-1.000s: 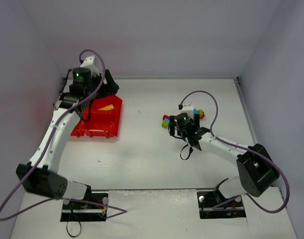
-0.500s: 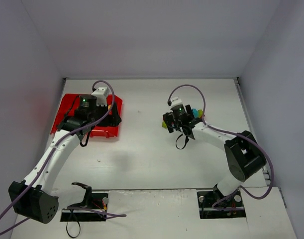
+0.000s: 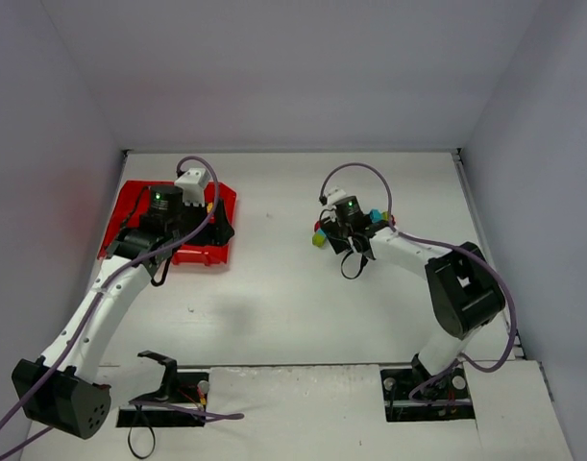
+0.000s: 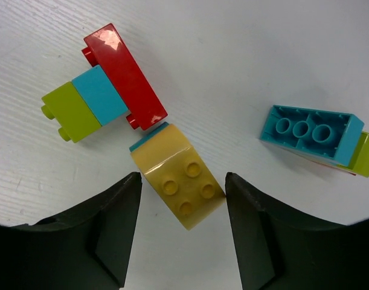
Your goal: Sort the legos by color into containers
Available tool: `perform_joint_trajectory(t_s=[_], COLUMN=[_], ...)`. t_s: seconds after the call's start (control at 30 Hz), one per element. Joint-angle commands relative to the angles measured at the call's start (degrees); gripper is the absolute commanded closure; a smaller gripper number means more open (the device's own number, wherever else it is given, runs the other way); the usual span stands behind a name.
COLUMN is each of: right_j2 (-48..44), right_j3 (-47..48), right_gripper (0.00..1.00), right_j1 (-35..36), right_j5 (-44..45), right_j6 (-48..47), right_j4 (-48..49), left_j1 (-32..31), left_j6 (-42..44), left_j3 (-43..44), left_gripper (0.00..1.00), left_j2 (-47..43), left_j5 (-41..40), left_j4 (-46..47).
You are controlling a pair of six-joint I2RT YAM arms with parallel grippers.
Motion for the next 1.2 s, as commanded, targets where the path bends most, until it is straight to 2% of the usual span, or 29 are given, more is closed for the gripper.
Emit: perform_joint_trajectory(t_s=[0.0, 0.07, 0.1, 0.17, 0.2, 0.3, 0.43, 0.67, 0.7, 0.9, 1.07, 1.17], right_j2=[-0.1, 0.17, 0.17, 0.0, -0.35, -3.69, -10.71, -23.81, -24.61, -28.92, -29.1, -28.92], right_j3=[1.98, 1.62, 1.54, 1.36, 1.36, 0.57, -0.92, -2.33, -2.42, -2.77, -2.25, -1.81], right_gripper=[0.47, 0.53, 0.63, 0.75, 0.86, 0.99, 1.0, 1.0, 1.0, 1.0, 1.0, 1.0], right_j1=[-0.58, -0.58, -0.58, -0.67, -0.58, -0.58, -0.5, -0.32, -0.23, 0.12, 0.29, 0.3], right_j5=[-3.32, -4.64, -5.08, -5.35, -5.52, -6.83, -11.84, -28.97, -32.47, -44.78, -50.95, -53.24], right_j6=[-1.4, -1.4, -1.31, -0.7, -0.61, 0.7, 3.52, 8.8, 10.45, 14.77, 17.23, 17.85], right_j4=[1.32, 1.32, 1.4, 1.32, 1.14, 1.14, 1.14, 2.45, 2.89, 8.78, 12.65, 13.44], left_j1=[0.12, 0.12, 0.12, 0.12, 0.12, 0.21, 0.21, -0.14, -0.49, -5.67, -9.72, -11.21], left_j6=[1.0, 1.09, 1.09, 1.09, 1.09, 1.09, 0.39, -7.43, -9.53, -12.71, -13.15, -12.8], left_j3=[0.92, 0.83, 0.83, 0.83, 0.74, 0.65, 0.57, -3.47, -4.09, -5.94, -6.2, -5.41], left_gripper=[0.29, 0.29, 0.29, 0.29, 0.29, 0.29, 0.29, 0.28, 0.25, 0.22, 0.21, 0.21], left_j2=[-0.6, -0.69, -0.6, -0.51, -0.6, -0.51, -0.6, -2.61, -2.97, -4.2, -2.97, -1.48], left_j5=[1.1, 1.01, 1.01, 0.92, 0.92, 1.53, 4.69, 21.29, 22.01, 23.51, 23.25, 23.42], left_j4=[2.79, 2.88, 2.79, 2.79, 2.79, 2.97, 3.67, 12.7, 14.12, 24.83, 32.65, 34.08])
